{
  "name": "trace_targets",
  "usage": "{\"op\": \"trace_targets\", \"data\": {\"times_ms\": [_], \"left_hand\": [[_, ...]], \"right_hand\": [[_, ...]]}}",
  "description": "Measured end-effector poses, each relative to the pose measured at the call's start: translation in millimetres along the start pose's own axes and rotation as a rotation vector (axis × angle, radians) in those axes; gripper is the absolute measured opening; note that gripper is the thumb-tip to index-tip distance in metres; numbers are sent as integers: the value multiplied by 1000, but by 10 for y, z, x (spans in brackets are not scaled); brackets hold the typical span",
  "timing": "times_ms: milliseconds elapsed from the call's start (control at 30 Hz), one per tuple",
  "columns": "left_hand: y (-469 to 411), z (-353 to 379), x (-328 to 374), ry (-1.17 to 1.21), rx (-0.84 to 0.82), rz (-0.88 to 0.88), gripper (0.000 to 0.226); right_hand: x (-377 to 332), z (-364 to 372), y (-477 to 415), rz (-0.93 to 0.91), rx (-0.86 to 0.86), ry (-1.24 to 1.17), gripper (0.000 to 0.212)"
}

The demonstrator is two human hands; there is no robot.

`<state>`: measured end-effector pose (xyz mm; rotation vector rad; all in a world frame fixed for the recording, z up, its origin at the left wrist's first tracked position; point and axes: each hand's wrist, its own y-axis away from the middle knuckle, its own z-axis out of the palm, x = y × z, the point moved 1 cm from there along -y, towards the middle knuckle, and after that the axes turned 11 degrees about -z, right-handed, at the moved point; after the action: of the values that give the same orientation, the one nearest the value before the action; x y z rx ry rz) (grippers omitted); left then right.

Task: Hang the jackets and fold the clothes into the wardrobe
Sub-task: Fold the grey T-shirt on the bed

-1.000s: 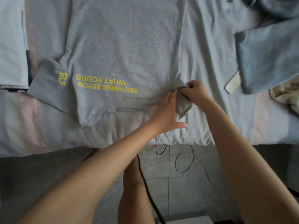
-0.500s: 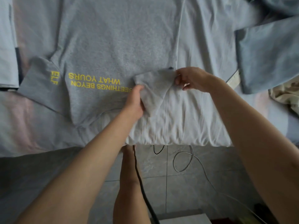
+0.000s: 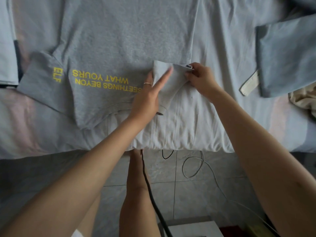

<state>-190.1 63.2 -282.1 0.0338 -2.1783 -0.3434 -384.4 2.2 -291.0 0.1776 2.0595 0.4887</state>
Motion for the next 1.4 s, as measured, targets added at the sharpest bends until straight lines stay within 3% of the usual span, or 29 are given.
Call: {"op": "trace_targets", "data": {"times_ms": [100, 234, 334, 467, 601, 734, 801, 868, 968, 1068, 1168, 1235, 1335, 1401], "left_hand": [[-52, -2, -188, -141, -63, -15, 58], [-50, -33, -237, -321, -121, -92, 69], [-3, -22, -256, -389, -138, -102, 76], [0, -46, -332, -272, -141, -75, 84], [8, -69, -353, -340, -21, 0, 89], [58, -32, -369, -696, 127, 68, 77], [42, -23, -459, -738, 62, 171, 73], [-7, -51, -562, -817, -57, 214, 84], [-124, -145, -642, -886, -166, 233, 100], [-212, -262, -662, -899, -242, 290, 103], [-287, -375, -653, -790, -264, 266, 91], [-367, -440, -624, -542, -168, 156, 79], [-462, -464, -557, -177, -57, -26, 74], [-474, -419, -476, -150, -79, -64, 67]], "right_hand": [[37, 58, 7, 31, 71, -103, 15], [-28, 141, 59, 13, 187, -88, 20], [-95, 191, 147, -86, 200, 131, 21], [-106, 237, 224, -226, 231, 329, 21], [-127, 379, 273, -469, 334, 868, 40], [-119, 608, 303, -684, 33, 916, 56], [-46, 660, 299, -612, -119, 985, 71], [36, 634, 256, -468, -204, 1075, 86], [61, 514, 172, -292, -213, 1105, 95], [24, 524, 171, -218, -184, 1125, 100], [-12, 571, 196, -173, -164, 1124, 101], [-47, 574, 188, -161, -158, 1068, 96], [-117, 568, 162, -179, -78, 969, 73], [-179, 543, 138, -236, 36, 898, 55]]}}
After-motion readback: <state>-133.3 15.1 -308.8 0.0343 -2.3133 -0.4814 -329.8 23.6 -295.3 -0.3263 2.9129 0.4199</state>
